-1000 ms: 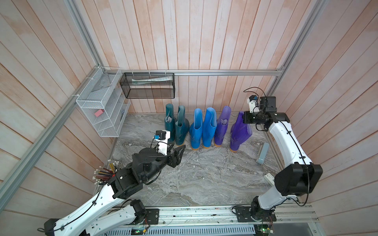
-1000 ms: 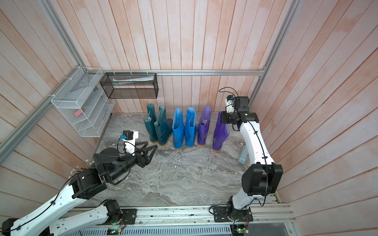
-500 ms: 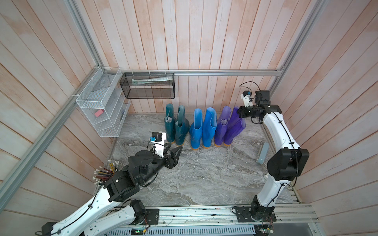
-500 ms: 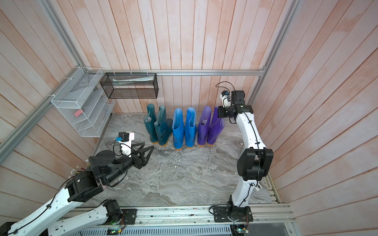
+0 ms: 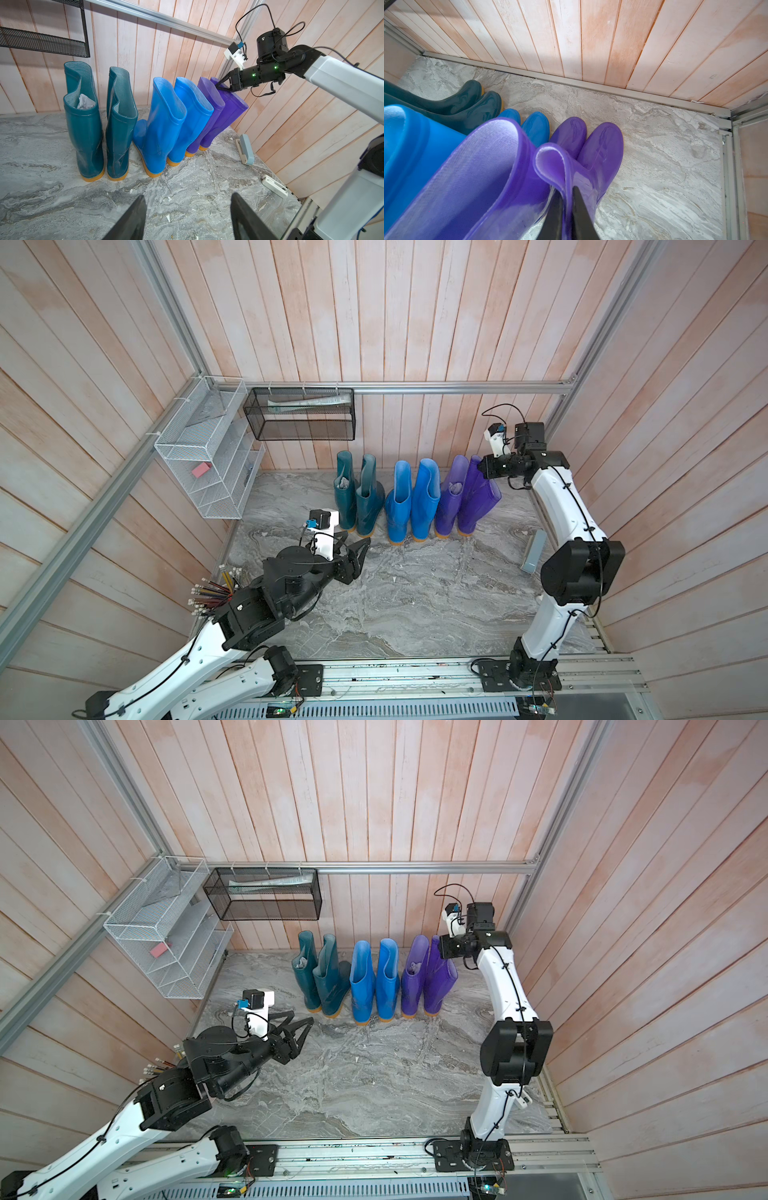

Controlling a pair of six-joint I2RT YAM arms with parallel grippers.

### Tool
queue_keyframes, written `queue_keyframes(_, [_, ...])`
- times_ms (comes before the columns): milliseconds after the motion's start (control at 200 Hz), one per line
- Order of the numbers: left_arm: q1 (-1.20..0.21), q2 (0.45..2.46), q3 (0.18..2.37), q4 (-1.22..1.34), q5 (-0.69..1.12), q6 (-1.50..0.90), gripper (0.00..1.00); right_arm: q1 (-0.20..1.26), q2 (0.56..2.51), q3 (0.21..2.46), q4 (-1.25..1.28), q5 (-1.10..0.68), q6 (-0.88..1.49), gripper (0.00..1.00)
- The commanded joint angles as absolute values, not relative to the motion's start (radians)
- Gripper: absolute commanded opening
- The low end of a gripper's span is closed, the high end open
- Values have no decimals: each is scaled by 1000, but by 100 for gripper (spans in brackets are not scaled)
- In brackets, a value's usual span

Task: Match and arrange rain boots in pairs
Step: Pair a pair of rain boots at the center of the board, then reset both arms

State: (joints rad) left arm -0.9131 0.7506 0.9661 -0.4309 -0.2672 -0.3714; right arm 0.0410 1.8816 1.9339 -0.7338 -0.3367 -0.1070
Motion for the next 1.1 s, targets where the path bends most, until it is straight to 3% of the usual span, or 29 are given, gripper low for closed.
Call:
queue_keyframes(0, [-916, 749, 964, -438, -274, -375, 67, 50, 1891, 1972, -733, -331, -101, 21])
queue_keyframes(195, [-916, 761, 973, -442, -286, -372, 68, 50, 1870, 1987, -726, -310, -65, 35])
queue_keyframes(550, [-916, 839, 1031, -447, -326, -328, 76, 50, 1780, 1962, -702, -230, -8, 48])
queue_keyframes(695, [-914, 899, 1113, -457, -357, -276, 85, 49, 1712, 1906, -663, -197, 13, 58])
queue_keyframes(740, [-914, 920, 1140, -460, -379, -254, 94, 50, 1688, 1883, -648, -191, 21, 62])
queue_keyframes(815, [-903, 949, 1186, -454, -394, -214, 100, 50, 1645, 1843, -620, -180, 34, 68])
queue_keyframes(1095, [-759, 1061, 1339, -420, -336, -107, 100, 35, 1452, 1628, -487, -131, 57, 92])
